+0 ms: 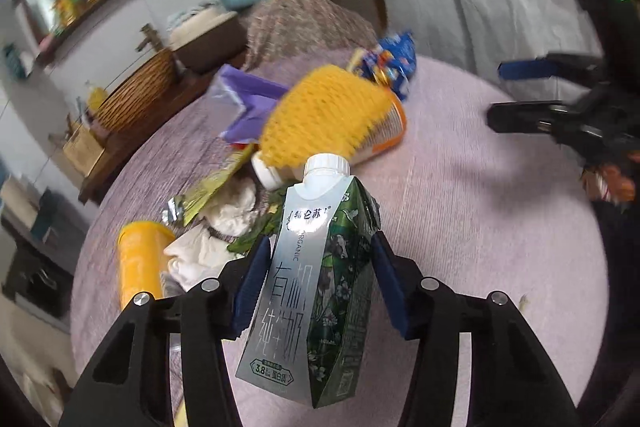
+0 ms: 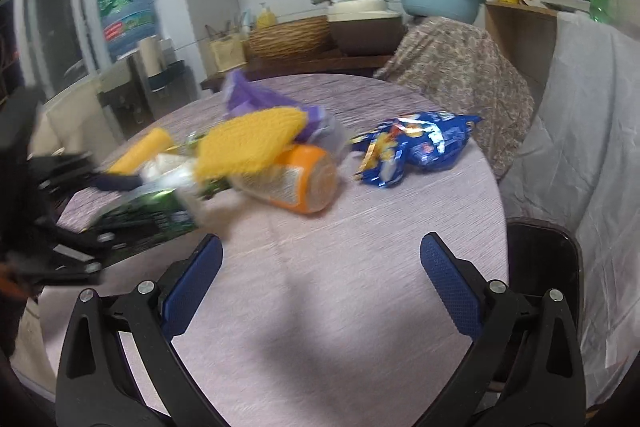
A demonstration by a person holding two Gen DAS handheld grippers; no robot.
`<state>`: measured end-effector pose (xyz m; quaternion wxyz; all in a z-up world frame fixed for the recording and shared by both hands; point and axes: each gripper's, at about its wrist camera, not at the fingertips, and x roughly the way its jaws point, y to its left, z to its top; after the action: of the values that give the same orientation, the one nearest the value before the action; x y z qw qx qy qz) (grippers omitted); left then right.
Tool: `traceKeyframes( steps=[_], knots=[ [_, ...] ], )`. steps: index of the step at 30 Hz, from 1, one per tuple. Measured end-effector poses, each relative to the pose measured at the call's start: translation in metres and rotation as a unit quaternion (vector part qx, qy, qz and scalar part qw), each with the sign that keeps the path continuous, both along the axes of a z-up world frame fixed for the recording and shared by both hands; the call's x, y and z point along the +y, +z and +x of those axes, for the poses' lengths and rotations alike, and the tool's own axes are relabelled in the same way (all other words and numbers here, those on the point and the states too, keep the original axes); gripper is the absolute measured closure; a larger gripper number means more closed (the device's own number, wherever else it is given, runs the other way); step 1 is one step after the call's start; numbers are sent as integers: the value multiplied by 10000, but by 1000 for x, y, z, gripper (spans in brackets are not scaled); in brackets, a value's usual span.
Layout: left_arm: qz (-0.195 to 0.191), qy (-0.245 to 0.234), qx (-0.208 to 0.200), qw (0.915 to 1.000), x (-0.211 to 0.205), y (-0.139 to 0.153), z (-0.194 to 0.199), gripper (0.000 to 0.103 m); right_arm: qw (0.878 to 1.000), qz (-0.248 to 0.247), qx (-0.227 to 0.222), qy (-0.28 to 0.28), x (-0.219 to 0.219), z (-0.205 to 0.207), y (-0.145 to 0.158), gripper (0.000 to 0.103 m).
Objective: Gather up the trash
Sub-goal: 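Grasp the blue Cheetos bag with the right tool while the left tool lifts the carton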
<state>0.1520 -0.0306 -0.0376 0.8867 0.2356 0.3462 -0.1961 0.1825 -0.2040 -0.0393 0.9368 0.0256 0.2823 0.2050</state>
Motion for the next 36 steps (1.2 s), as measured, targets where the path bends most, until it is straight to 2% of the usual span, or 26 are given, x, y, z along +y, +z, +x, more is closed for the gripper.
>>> traceKeyframes(
  steps=[3,4,8,9,11,14,15,16,17,19,22,24,25,28,33,35,36],
  knots=[
    [-550,270,-70,9981,10,7,-8,52,9982,337,326,-366,-20,40,4,5],
    [-690,381,-123,9968,13,8,-11,52,9959,592,487,-480,-30,56,5,5],
    [-1348,709,-97,9883,23,10,-14,52,9773,1601,1019,-941,-60,107,2,5],
    [-1409,728,-115,9873,22,10,-14,52,9685,1909,1236,-1016,-66,124,-2,5],
    [-1482,782,-188,9857,21,12,-17,52,9592,2140,1437,-1164,-68,142,-9,5],
    [-1638,739,-189,9835,21,14,-22,52,9484,2320,1650,-1396,-68,170,-18,13],
    [-1663,743,-193,9831,21,14,-22,52,9463,2322,1741,-1422,-64,178,-21,20],
    [-1682,743,-189,9828,21,13,-23,52,9451,2318,1819,-1413,-61,183,-23,32],
    [-1708,739,-186,9824,22,12,-24,52,9439,2325,1902,-1376,-56,189,-27,37],
    [-1762,739,-164,9814,22,9,-24,52,9459,2252,1935,-1308,-50,192,-30,58],
    [-1823,740,-100,9804,20,4,-25,53,9510,2171,1899,-1114,-42,191,-36,71],
    [-1853,733,-58,9799,19,1,-26,53,9577,2115,1700,-962,-38,185,-33,77],
    [-1866,733,-46,9797,18,1,-27,53,9616,2080,1562,-873,-37,181,-29,83],
    [-1905,765,-52,9787,16,2,-29,54,9705,1911,1325,-635,-33,172,-20,91],
    [-2013,737,-183,9766,13,13,-36,58,9781,1770,1025,-381,-37,148,-5,94],
    [-2074,716,-207,9754,11,17,-38,93,9788,1792,952,-297,-41,138,0,94],
    [-2182,697,-179,9732,11,19,-38,93,9797,1783,878,-252,-43,131,4,94]
  ],
)
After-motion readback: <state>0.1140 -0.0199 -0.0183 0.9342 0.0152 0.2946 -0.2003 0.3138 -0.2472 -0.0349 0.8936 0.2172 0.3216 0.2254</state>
